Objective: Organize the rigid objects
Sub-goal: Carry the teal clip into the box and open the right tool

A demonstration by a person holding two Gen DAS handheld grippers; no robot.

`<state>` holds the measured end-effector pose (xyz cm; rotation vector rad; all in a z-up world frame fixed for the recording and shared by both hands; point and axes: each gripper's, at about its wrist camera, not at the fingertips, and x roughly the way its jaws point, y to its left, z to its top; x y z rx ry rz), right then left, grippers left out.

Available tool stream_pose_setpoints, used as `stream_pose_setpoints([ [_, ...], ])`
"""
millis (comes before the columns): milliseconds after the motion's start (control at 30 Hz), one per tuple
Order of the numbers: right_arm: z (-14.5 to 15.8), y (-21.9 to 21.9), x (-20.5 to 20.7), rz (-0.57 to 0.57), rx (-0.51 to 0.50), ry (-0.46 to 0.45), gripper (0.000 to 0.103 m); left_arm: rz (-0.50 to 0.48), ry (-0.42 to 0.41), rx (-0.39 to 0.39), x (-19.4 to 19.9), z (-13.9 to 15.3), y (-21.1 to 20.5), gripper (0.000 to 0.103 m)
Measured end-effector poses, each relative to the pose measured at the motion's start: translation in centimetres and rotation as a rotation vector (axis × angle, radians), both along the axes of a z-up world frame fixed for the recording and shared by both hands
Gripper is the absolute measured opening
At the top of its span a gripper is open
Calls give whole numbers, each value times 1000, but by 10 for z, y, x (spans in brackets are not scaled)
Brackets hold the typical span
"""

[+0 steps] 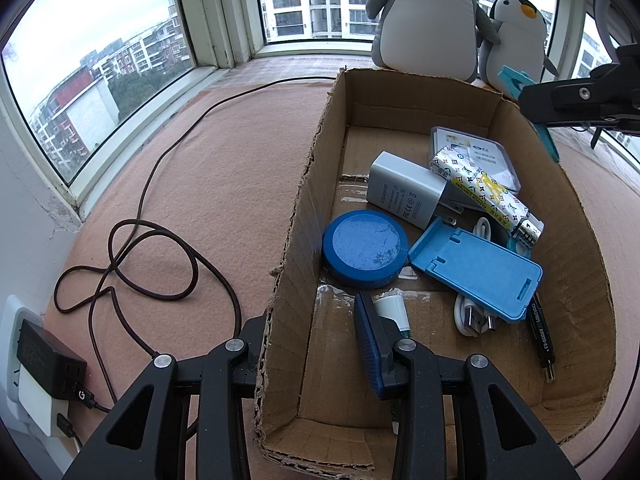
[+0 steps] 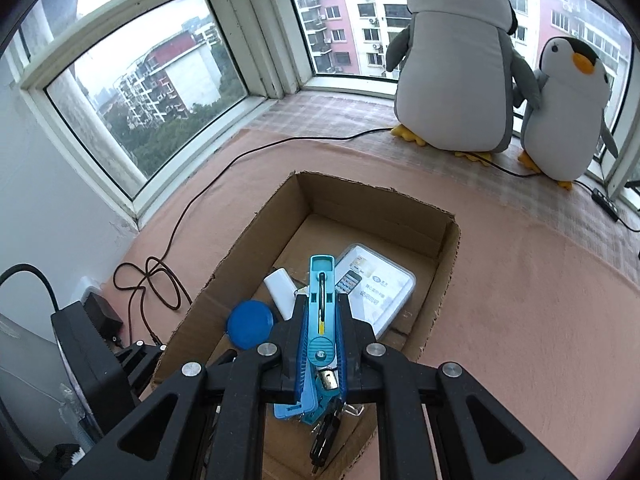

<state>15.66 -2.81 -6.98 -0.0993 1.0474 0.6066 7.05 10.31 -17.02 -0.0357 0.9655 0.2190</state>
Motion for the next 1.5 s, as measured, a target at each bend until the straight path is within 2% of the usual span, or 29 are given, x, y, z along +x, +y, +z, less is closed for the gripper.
stream_pose_setpoints([
  [600, -7, 11, 5, 37, -24, 1, 11, 0, -1, -1, 0, 0, 0, 37],
  [667, -9, 13, 5, 36, -36, -2, 23, 0, -1, -1, 0, 0, 0, 37],
  [700, -9, 13, 5, 34, -38, -5, 38, 0, -1, 0, 0, 0, 0, 37],
  [767, -9, 12, 4, 31, -30, -11, 52, 0, -1, -1, 0, 0, 0, 37],
  [867, -8, 12, 5, 27, -31, -17, 59, 0, -1, 0, 0, 0, 0, 37],
  [900, -8, 12, 5, 26, -31, -17, 66, 0, -1, 0, 0, 0, 0, 37],
  [1133, -9, 14, 4, 35, -29, -16, 70, 0, -2, -1, 0, 0, 0, 37],
  [1500, -8, 1, 1, 8, -15, -5, 71, 0, -1, -1, 0, -1, 0, 37],
])
